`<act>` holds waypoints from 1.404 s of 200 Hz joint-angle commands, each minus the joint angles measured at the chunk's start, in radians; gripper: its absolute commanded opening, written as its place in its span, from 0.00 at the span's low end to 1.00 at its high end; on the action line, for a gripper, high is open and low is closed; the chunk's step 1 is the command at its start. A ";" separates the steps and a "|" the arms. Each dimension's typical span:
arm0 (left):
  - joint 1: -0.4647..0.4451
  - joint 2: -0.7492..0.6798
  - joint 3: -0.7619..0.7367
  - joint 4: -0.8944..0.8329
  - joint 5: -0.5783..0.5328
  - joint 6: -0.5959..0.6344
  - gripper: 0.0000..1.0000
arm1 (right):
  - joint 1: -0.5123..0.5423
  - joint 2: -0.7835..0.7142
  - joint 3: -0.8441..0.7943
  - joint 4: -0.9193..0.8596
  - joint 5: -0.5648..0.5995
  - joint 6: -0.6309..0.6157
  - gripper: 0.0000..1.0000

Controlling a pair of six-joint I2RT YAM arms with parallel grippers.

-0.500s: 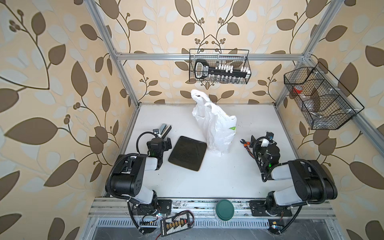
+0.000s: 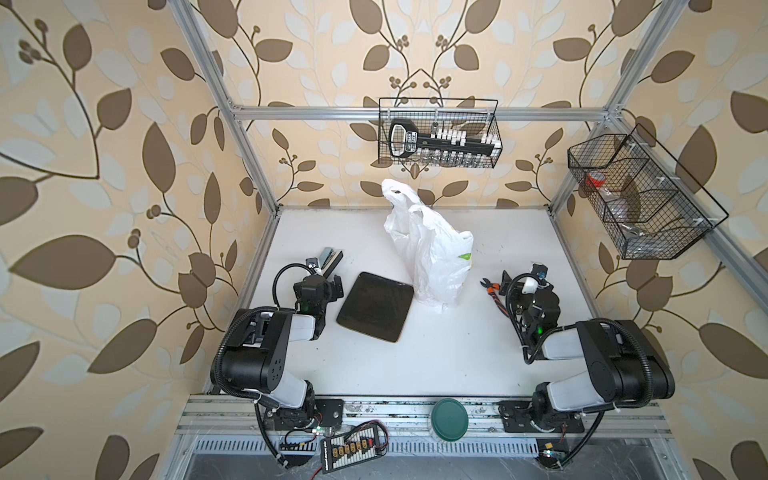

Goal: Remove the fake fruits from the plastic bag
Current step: 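Raise both arms from rest and move grippers toward the white plastic bag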

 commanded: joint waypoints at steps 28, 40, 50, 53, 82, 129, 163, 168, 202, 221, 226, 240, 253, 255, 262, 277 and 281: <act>0.009 -0.030 -0.008 0.034 -0.017 0.018 0.99 | 0.003 0.004 0.018 0.003 0.010 -0.004 1.00; 0.010 -0.033 -0.012 0.037 -0.016 0.018 0.99 | 0.002 0.002 0.016 0.003 0.003 -0.003 1.00; 0.009 -0.041 -0.022 0.052 -0.018 0.019 0.99 | 0.001 -0.008 0.017 0.001 0.006 -0.003 1.00; 0.009 -0.047 -0.025 0.054 -0.023 0.019 0.99 | 0.000 -0.017 0.019 -0.007 0.008 -0.002 0.99; 0.009 -0.223 0.004 -0.123 -0.002 0.028 0.99 | 0.001 -0.222 0.075 -0.282 0.048 0.025 1.00; 0.009 -0.515 0.109 -0.490 0.095 0.052 0.99 | -0.008 -0.604 0.201 -0.926 0.059 0.248 1.00; 0.009 -0.662 0.288 -0.788 0.247 0.015 0.97 | -0.020 -0.749 0.361 -1.267 -0.073 0.369 0.99; 0.009 -0.671 0.317 -0.817 0.285 0.005 0.95 | -0.021 -0.761 0.393 -1.305 -0.096 0.388 1.00; 0.003 -0.646 0.538 -0.971 0.480 -0.082 0.89 | -0.019 -0.732 0.631 -1.524 -0.297 0.471 0.98; -0.018 -0.599 0.651 -1.014 0.565 -0.093 0.88 | -0.009 -0.652 0.774 -1.618 -0.447 0.505 0.95; -0.027 -0.583 0.677 -1.027 0.571 -0.095 0.88 | 0.003 -0.628 0.810 -1.639 -0.480 0.511 0.95; -0.050 -0.530 0.768 -1.070 0.580 -0.110 0.88 | 0.078 -0.561 0.913 -1.676 -0.518 0.496 0.94; -0.064 -0.474 0.848 -1.105 0.596 -0.145 0.88 | 0.201 -0.499 1.023 -1.710 -0.467 0.441 0.94; -0.066 -0.466 0.860 -1.108 0.602 -0.149 0.88 | 0.224 -0.488 1.041 -1.715 -0.452 0.431 0.94; -0.078 -0.439 0.892 -1.113 0.614 -0.153 0.87 | 0.307 -0.450 1.100 -1.729 -0.396 0.385 0.94; -0.112 -0.380 0.947 -1.109 0.629 -0.099 0.88 | 0.464 -0.373 1.207 -1.733 -0.294 0.259 0.94; -0.119 -0.362 0.961 -1.109 0.629 -0.077 0.88 | 0.491 -0.351 1.228 -1.731 -0.277 0.222 0.94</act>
